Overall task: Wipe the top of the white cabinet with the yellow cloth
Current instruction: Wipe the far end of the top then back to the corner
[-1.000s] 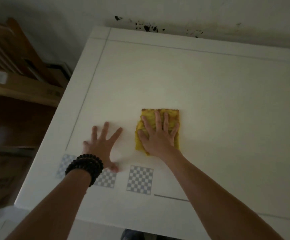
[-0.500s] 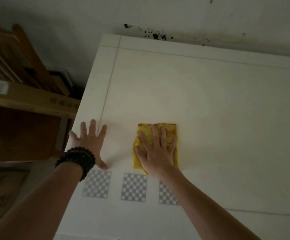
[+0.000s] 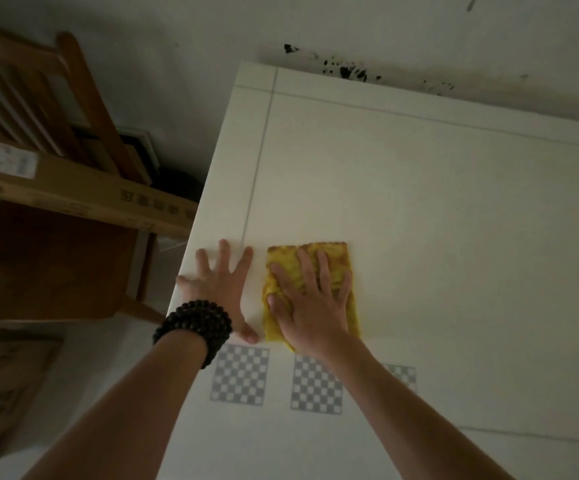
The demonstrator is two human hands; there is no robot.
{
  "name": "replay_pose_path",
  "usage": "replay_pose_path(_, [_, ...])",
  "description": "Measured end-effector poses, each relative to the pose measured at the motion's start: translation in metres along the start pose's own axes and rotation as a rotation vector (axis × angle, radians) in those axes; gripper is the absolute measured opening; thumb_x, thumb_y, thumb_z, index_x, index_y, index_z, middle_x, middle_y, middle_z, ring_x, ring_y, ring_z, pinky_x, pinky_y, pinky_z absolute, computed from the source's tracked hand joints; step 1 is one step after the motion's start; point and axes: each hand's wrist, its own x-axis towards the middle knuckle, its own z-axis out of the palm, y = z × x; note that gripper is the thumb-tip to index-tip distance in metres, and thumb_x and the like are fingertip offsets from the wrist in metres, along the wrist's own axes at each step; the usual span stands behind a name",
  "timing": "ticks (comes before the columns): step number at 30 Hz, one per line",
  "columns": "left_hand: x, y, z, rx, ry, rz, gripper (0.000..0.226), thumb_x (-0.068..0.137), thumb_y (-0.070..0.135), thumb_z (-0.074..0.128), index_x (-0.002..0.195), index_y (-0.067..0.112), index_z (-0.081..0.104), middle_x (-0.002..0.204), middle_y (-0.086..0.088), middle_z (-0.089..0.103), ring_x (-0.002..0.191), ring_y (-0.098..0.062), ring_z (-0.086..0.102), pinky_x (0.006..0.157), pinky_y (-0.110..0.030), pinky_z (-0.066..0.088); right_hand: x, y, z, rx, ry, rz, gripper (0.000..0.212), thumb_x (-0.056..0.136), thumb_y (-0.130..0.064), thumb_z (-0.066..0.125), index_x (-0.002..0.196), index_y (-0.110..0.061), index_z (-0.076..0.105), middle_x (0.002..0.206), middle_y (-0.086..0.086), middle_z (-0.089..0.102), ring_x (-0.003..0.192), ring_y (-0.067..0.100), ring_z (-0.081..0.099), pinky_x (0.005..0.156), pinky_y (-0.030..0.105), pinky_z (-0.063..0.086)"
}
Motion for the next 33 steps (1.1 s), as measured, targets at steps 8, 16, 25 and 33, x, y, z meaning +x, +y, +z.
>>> replay_pose_path(8, [-0.008,-0.010,0.015,-0.091,0.111,0.055,0.137,0.049,0.077,0.076,0.151,0.037,-0.006,0.160,0.001,-0.012,0.147,-0.031,-0.003,0.112,-0.055,0.030,0.022,-0.013,0.001,0.070,0.058,0.039,0.061,0.101,-0.065,0.016,0.158,-0.051,-0.003,0.166,-0.004,-0.029,0.149,0.030,-0.033,0.112,0.070,-0.018])
replay_pose_path(16, [-0.062,-0.044,0.058,-0.051,0.045,0.232,0.134,0.064,0.068,0.075,0.154,0.019,-0.012,0.159,-0.007,-0.027,0.148,-0.027,-0.019,0.122,-0.043,0.009,-0.058,-0.049,0.028,0.080,-0.050,0.065,0.061,0.102,-0.064,0.014,0.157,-0.050,-0.008,0.162,-0.004,-0.038,0.146,0.030,-0.039,0.111,0.068,-0.023])
replay_pose_path(25, [-0.117,-0.034,0.096,0.138,0.018,0.229,0.151,0.056,0.073,0.076,0.146,0.018,-0.033,0.143,-0.015,-0.045,0.142,-0.038,-0.028,0.121,-0.051,0.001,-0.117,-0.066,0.049,0.073,-0.094,0.069,0.058,0.101,-0.066,0.009,0.145,-0.055,-0.027,0.156,-0.004,-0.047,0.141,0.029,-0.046,0.109,0.068,-0.025])
replay_pose_path(33, [-0.111,-0.028,0.091,0.160,-0.013,0.175,0.153,0.051,0.070,0.081,0.148,0.024,-0.028,0.153,-0.014,-0.036,0.143,-0.037,-0.028,0.121,-0.049,0.005,-0.116,-0.067,0.047,0.082,-0.146,0.074,0.060,0.102,-0.065,0.010,0.152,-0.051,-0.020,0.155,-0.003,-0.048,0.140,0.029,-0.047,0.109,0.069,-0.024])
